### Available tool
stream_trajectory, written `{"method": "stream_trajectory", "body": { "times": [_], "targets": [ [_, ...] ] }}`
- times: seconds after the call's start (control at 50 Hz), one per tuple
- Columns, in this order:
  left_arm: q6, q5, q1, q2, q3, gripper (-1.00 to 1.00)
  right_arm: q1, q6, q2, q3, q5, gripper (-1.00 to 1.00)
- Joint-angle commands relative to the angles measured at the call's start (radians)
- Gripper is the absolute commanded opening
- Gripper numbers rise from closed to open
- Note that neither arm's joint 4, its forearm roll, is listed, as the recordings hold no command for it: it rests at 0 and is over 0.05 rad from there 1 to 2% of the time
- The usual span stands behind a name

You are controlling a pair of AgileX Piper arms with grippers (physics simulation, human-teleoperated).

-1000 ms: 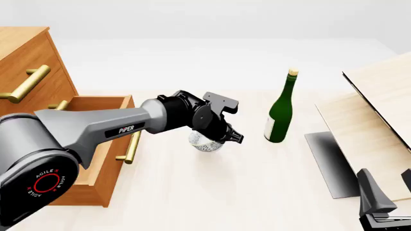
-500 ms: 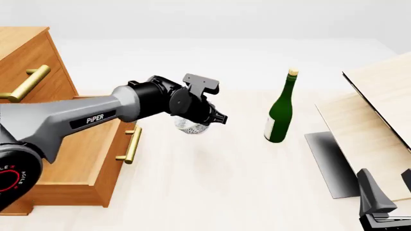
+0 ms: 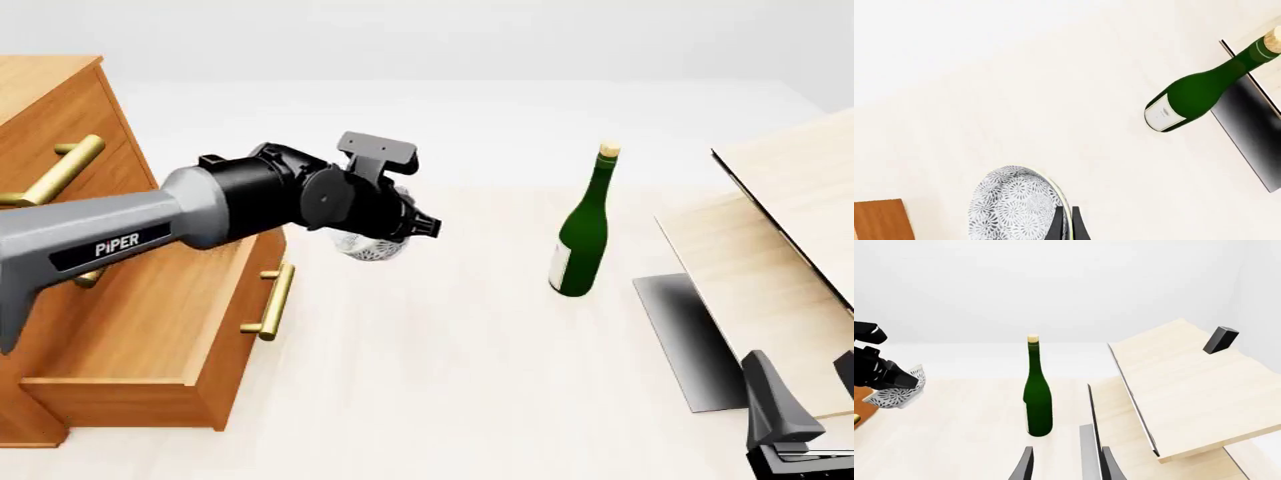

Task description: Put the bowl in the bottom drawer of the cabinet.

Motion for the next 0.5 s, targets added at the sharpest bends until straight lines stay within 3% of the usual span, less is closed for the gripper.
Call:
{"method": "stream_trajectory", "body": {
  "times": [0.02, 0.5],
  "targets": [
    [0.009, -0.007, 0.018, -0.065, 0.034, -1.00, 0.000, 0.000, 0.000, 0.000, 0.000, 1.00],
    [0.016, -0.031, 0.097, -0.254, 0.175, -1.00, 0.000, 0.000, 0.000, 0.000, 0.000, 1.00]
  ]
}}
